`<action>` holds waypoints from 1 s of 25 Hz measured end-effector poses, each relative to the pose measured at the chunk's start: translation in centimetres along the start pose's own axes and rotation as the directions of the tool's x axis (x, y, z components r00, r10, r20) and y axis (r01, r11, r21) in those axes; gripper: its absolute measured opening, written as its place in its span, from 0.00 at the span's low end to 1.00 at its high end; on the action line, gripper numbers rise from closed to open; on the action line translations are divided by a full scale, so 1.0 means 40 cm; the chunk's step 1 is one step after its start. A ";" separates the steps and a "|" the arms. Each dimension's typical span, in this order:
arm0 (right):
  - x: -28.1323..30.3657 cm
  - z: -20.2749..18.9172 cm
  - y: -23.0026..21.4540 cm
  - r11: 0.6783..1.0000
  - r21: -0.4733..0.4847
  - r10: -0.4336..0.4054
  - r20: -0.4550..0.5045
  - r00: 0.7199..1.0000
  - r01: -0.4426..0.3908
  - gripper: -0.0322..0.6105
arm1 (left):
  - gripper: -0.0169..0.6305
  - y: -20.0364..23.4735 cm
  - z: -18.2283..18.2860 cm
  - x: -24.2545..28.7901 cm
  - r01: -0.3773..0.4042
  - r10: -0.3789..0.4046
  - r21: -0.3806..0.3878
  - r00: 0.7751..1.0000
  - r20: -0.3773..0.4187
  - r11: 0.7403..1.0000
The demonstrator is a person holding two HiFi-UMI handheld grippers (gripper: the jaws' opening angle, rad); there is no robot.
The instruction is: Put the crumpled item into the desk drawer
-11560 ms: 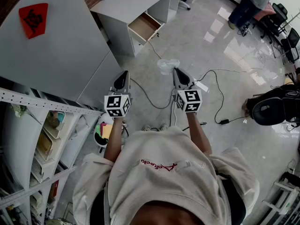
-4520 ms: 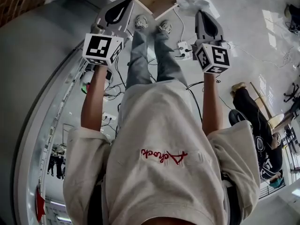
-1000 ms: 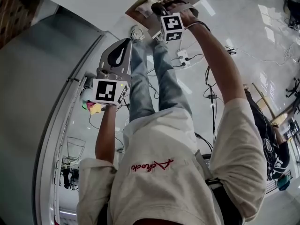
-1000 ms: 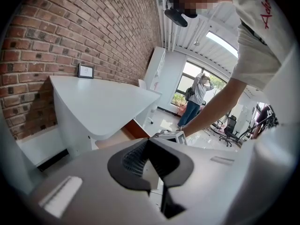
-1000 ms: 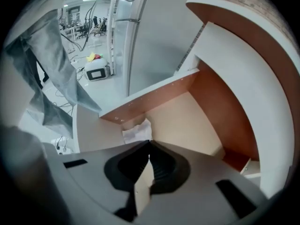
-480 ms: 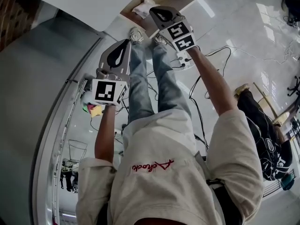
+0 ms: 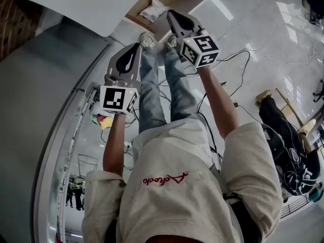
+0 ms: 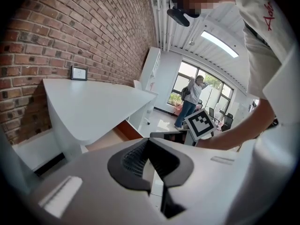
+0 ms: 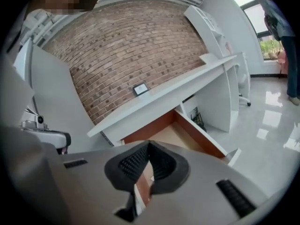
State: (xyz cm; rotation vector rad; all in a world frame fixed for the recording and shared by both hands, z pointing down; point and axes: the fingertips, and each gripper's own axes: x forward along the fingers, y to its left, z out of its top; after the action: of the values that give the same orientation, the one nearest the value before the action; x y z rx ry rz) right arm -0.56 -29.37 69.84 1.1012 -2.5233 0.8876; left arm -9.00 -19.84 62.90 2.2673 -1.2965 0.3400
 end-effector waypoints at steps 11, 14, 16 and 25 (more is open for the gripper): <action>-0.186 0.240 0.046 0.993 -0.097 -0.047 0.143 0.989 0.061 0.07 | 0.04 -0.068 0.225 -0.002 0.020 -0.028 0.087 0.995 0.092 0.996; -0.254 0.323 0.063 0.988 -0.128 -0.060 0.197 0.979 0.086 0.07 | 0.04 -0.084 0.312 -0.004 0.018 -0.035 0.123 0.990 0.136 0.992; -0.308 0.363 0.078 0.985 -0.142 -0.065 0.230 0.971 0.100 0.07 | 0.04 -0.102 0.355 -0.016 0.018 -0.039 0.134 0.987 0.154 0.991; -0.482 0.557 0.085 0.969 -0.167 -0.112 0.371 0.922 0.185 0.07 | 0.04 -0.119 0.550 -0.060 -0.028 -0.014 0.172 0.971 0.238 0.985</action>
State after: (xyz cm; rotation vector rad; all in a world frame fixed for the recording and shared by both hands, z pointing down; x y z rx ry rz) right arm 10.48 -30.24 42.33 1.4769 -2.6870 0.4093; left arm -6.85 -27.95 41.86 2.5140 -1.4435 0.1931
